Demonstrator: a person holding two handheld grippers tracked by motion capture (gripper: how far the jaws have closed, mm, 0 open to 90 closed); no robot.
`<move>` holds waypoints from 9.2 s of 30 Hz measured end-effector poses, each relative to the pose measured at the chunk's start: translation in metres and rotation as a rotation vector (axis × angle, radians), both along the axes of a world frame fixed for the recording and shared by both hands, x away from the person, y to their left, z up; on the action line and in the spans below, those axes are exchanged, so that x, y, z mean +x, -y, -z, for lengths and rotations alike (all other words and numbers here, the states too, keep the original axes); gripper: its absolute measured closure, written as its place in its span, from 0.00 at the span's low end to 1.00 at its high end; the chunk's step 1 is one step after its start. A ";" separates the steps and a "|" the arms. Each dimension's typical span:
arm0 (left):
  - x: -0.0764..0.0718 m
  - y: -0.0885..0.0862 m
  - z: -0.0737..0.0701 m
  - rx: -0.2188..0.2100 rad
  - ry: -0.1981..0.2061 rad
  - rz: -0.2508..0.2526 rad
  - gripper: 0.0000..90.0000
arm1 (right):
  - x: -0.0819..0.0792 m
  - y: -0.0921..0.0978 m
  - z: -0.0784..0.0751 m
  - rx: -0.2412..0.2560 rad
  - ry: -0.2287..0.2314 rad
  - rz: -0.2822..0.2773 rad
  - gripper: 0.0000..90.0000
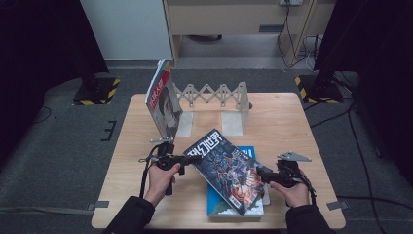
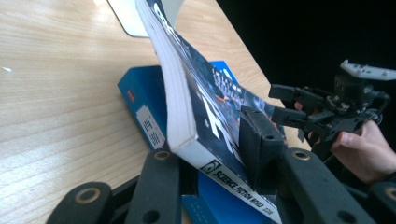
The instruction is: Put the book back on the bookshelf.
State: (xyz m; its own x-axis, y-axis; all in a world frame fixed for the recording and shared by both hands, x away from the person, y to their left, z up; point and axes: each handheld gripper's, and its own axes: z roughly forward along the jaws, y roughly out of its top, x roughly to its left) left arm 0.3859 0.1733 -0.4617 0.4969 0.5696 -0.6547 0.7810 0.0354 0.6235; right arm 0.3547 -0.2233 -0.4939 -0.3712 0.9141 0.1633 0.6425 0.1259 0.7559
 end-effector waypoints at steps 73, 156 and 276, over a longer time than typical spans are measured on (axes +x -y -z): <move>-0.001 -0.034 -0.168 -0.013 0.341 -0.184 0.91 | 0.015 0.052 0.023 -0.168 -0.070 0.120 0.06; 0.102 -0.021 -0.162 0.316 0.462 -0.580 0.91 | 0.014 0.050 0.044 -0.190 -0.051 0.048 0.00; 0.030 -0.044 -0.129 0.430 0.322 -0.479 0.91 | 0.014 0.048 0.044 -0.186 -0.048 0.057 0.00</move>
